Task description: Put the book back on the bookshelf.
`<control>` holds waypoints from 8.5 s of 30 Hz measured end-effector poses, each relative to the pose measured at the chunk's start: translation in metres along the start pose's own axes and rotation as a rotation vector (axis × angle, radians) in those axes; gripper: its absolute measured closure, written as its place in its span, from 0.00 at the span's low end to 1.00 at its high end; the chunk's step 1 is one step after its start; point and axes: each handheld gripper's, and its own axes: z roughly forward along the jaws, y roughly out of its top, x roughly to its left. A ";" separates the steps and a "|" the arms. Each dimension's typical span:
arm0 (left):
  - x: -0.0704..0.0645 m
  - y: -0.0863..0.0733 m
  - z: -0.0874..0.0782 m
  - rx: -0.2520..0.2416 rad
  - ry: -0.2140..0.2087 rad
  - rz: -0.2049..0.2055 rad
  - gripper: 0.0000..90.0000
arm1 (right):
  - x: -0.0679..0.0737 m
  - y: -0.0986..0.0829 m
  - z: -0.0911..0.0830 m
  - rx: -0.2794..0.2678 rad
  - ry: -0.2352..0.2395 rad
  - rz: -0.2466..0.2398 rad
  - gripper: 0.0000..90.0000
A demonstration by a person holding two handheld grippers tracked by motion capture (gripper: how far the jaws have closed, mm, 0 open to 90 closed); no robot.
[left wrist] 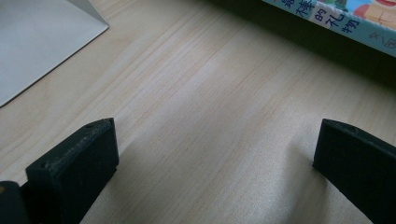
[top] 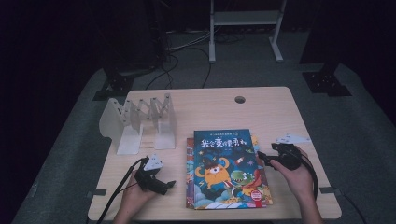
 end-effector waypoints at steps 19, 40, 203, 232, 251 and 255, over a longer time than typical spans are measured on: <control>-0.001 -0.001 0.000 -0.005 -0.005 0.005 0.00 | 0.017 0.035 0.057 0.075 0.045 -0.035 0.30; 0.007 0.034 -0.010 -0.077 -0.009 0.059 0.00 | 0.026 0.052 0.090 0.106 0.197 -0.079 0.22; 0.002 0.025 -0.024 -0.049 -0.169 -0.074 0.00 | 0.035 -0.007 0.015 0.071 0.181 -0.148 0.35; 0.004 0.020 -0.023 -0.043 -0.232 -0.123 0.00 | 0.022 -0.038 -0.010 0.044 0.234 -0.238 0.38; 0.009 0.019 -0.027 -0.003 -0.250 -0.169 0.00 | 0.047 -0.032 -0.002 0.044 0.269 -0.293 0.39; 0.009 0.022 -0.030 -0.017 -0.256 -0.183 0.00 | 0.047 -0.032 -0.002 0.040 0.269 -0.292 0.39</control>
